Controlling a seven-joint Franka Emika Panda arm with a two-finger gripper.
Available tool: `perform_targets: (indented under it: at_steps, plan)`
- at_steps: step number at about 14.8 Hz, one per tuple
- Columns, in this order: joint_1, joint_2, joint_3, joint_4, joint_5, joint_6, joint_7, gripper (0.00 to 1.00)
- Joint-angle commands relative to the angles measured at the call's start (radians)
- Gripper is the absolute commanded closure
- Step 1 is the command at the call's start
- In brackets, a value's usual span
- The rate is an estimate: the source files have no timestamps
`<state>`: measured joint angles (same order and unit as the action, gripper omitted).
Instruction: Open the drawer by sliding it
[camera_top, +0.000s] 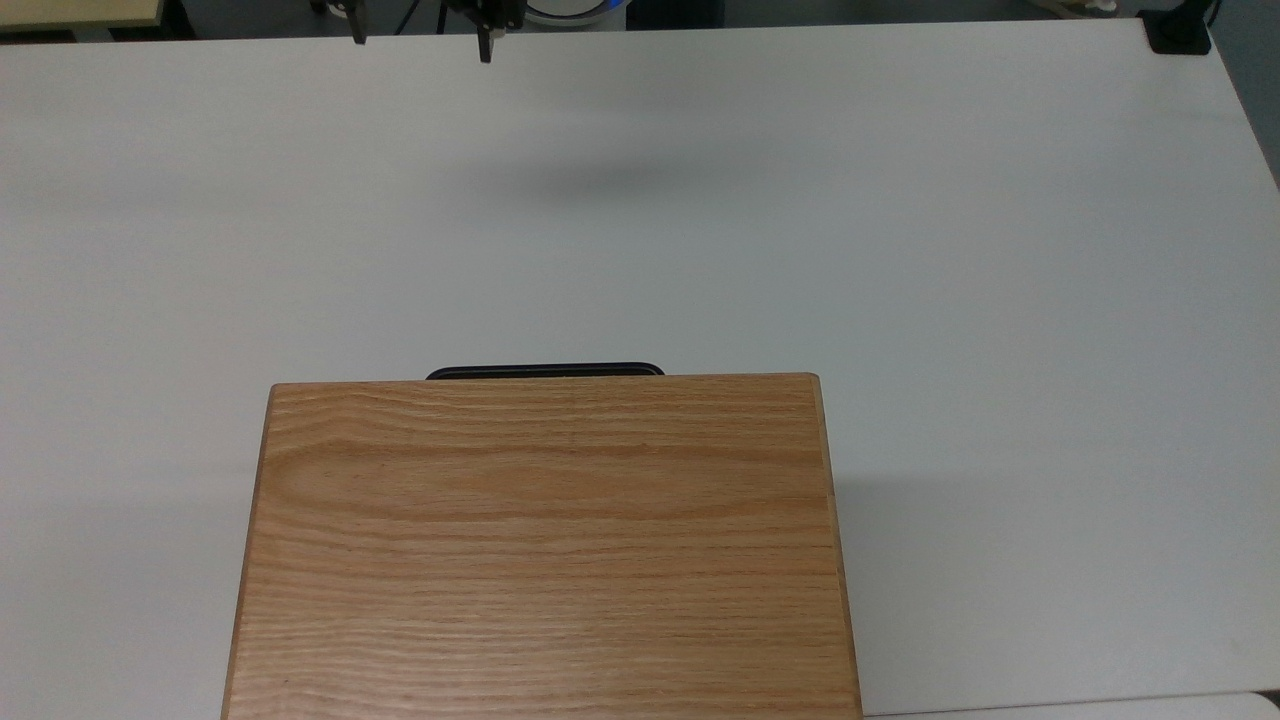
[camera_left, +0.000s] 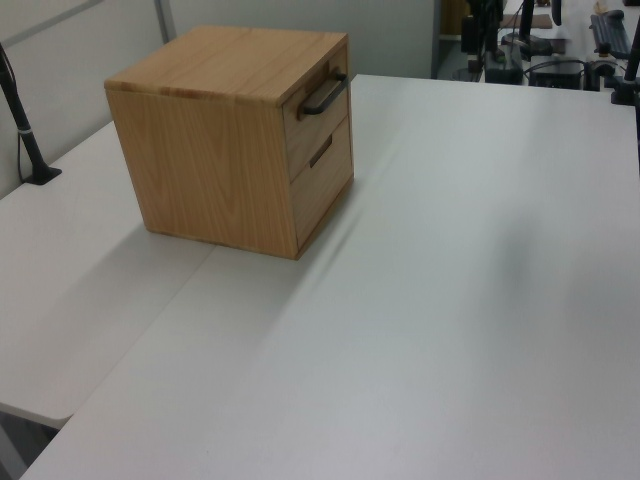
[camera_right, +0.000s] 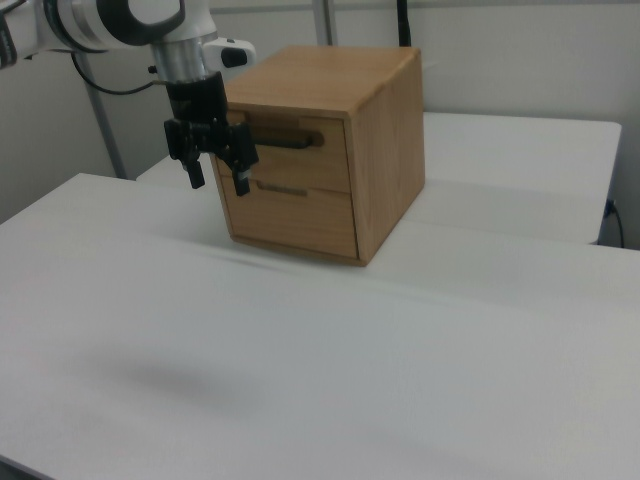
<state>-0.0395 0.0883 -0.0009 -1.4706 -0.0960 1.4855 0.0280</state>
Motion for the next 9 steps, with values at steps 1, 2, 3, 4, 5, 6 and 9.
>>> perform_targets:
  at_steps: [1,2,3,4,5,6,9]
  plan:
    - [0.007,-0.012,-0.010,0.006,-0.016,-0.031,-0.008,0.00]
    - [0.007,-0.009,-0.013,0.007,-0.016,-0.027,-0.007,0.00]
    - [0.007,-0.009,-0.017,0.009,-0.016,-0.028,-0.007,0.00]
    - [0.007,-0.013,-0.025,0.010,-0.016,-0.028,-0.007,0.00]
    - [0.009,-0.015,-0.037,0.010,-0.014,-0.030,-0.008,0.00]
    - [0.009,-0.009,-0.037,0.010,-0.011,-0.027,-0.008,0.00]
    - [0.010,0.039,-0.041,0.035,0.002,-0.024,-0.007,0.00]
